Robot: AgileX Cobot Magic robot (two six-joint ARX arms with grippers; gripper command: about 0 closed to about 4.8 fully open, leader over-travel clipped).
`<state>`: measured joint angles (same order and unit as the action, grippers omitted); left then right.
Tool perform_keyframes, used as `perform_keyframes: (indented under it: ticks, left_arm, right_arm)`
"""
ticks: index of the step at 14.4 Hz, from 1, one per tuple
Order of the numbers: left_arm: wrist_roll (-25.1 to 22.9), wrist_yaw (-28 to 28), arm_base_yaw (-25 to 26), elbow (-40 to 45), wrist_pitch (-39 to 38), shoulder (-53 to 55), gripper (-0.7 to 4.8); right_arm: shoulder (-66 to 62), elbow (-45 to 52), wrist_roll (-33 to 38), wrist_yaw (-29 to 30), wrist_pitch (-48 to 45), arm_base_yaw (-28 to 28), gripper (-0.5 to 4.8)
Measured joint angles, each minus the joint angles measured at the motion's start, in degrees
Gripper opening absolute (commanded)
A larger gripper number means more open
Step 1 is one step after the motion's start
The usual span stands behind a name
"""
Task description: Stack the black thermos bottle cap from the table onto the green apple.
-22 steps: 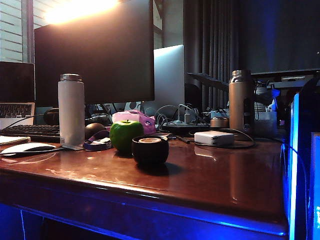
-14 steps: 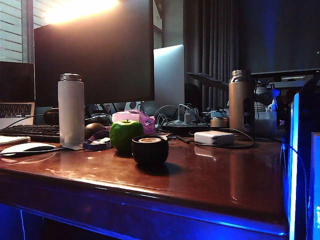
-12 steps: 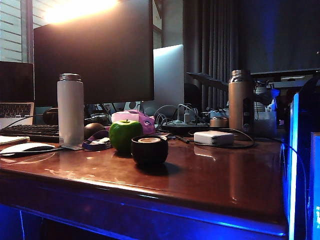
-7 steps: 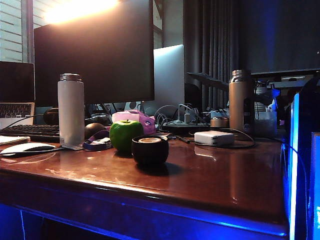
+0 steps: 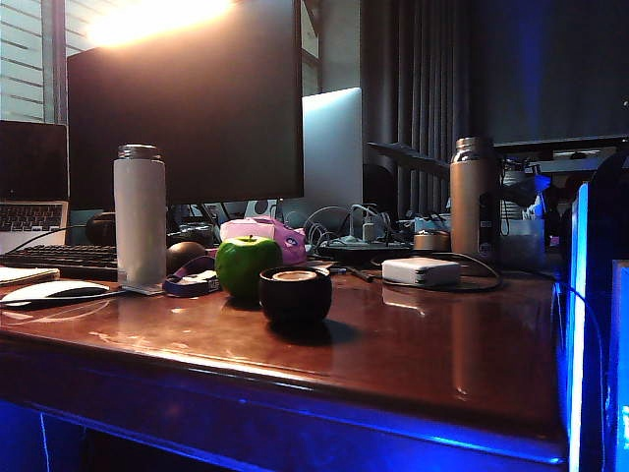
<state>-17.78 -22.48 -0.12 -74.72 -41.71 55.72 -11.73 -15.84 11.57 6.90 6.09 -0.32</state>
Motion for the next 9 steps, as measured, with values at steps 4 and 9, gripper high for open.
perform_keyframes:
  ticks: [4,9]
  left_arm:
    - [-8.2,-0.7,-7.0,-4.4,-9.8,2.6,-0.05]
    - [1.4,-0.6,-7.1,-4.4,-7.5,2.9,-0.05]
  right_arm:
    - [-19.3,-9.1,-2.3,6.2,-3.5,0.0,-0.04]
    - [-40.5,-13.8,-12.5,14.5,-12.5,5.6,-0.01]
